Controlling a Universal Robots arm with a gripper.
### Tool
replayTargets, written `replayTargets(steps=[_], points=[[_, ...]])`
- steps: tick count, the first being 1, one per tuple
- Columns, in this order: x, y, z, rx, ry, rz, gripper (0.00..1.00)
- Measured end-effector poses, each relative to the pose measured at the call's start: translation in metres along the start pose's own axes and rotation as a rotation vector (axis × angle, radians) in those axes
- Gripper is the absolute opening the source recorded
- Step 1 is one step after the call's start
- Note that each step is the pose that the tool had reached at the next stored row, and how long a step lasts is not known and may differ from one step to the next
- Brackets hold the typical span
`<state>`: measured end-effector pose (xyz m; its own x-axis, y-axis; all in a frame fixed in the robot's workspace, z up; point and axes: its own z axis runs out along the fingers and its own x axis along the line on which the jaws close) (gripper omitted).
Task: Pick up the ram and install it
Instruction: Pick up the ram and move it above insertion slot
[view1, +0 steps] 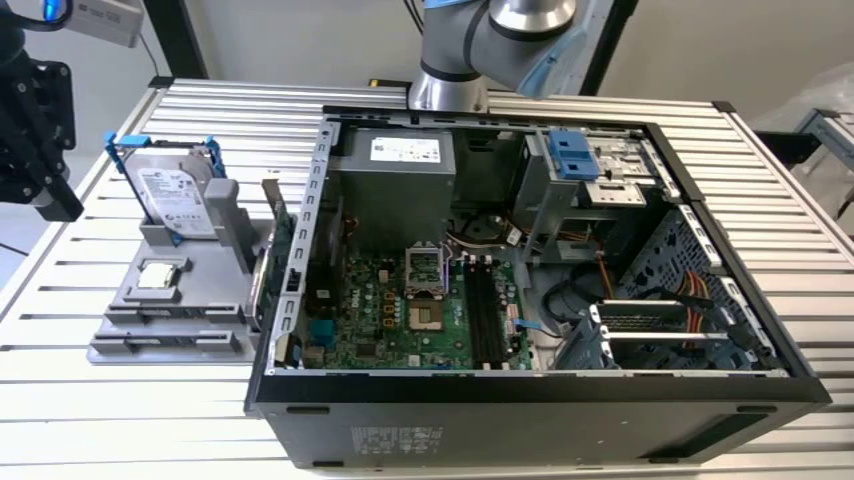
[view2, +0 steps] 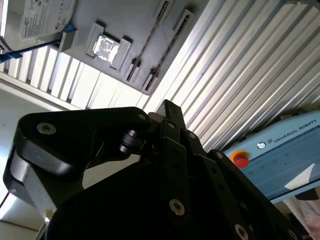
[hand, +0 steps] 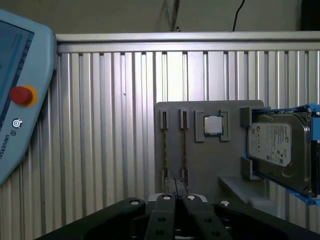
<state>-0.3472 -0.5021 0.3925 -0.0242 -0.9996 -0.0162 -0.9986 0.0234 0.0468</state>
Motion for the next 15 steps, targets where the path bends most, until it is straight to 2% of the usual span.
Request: replayTargets(steps=[5,13,15], points=[[0.0,0.0001,0.0,-0.0006,0.0016,-0.034,0.0],[0.0,0.0,0.0,-0.0021,0.0061,-0.13,0.0],[0.0,0.0,-0.0001,-0.0023,0.0064,-0.135,0.0]])
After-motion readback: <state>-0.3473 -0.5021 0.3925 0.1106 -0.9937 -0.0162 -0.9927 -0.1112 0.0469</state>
